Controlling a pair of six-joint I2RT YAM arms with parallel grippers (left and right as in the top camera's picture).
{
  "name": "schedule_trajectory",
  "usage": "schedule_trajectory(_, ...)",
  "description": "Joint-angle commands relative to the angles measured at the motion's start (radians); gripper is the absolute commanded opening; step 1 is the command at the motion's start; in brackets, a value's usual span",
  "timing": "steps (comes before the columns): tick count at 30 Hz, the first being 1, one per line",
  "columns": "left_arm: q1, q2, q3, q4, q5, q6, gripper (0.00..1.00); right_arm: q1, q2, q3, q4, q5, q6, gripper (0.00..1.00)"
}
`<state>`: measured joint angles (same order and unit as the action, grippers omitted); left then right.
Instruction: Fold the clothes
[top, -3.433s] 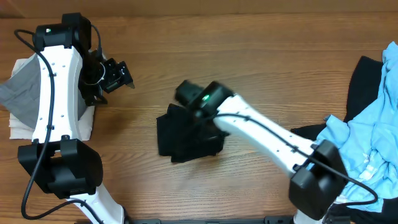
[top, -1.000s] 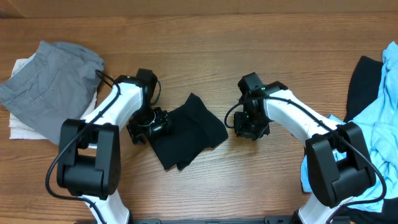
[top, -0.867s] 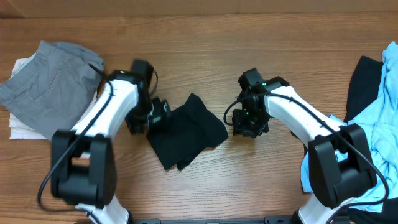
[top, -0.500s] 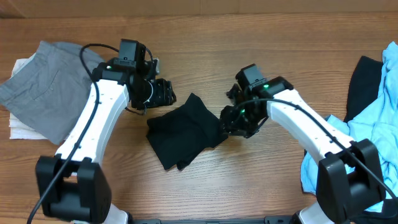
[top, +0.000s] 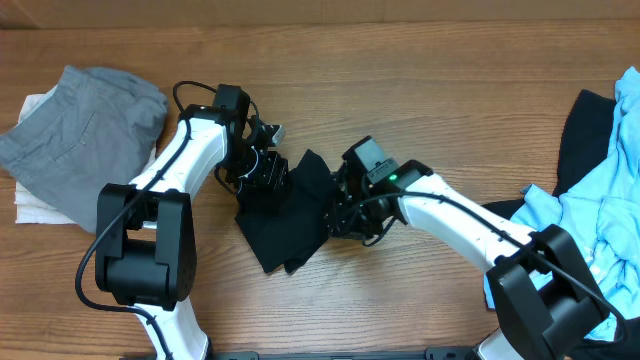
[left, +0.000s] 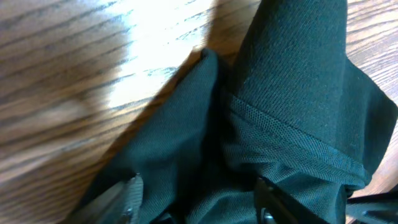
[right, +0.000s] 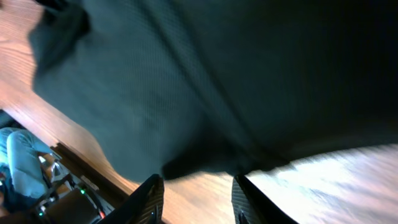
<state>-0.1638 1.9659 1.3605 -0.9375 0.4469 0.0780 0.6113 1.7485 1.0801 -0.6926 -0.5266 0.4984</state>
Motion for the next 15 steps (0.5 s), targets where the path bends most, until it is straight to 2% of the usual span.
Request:
schedule_trajectory(1,-0.009,0.009,-0.004,0.004,0.026,0.050,0.54,0.031,-0.003,-0.031,0.069,-0.013,0.070,0.39)
schedule_trajectory(6,-0.009,0.009,-0.004,-0.001,0.033,0.050,0.48,0.076,0.018,-0.047,0.109,-0.013,0.102,0.35)
schedule_trajectory(12,-0.009,0.009,-0.004,0.000,0.063,0.063,0.43,0.083,0.041,-0.047,0.101,-0.010,0.128,0.20)
schedule_trajectory(15,-0.009,0.009,-0.004,0.001,0.062,0.080,0.30,0.083,0.041,-0.047,0.100,0.000,0.132,0.04)
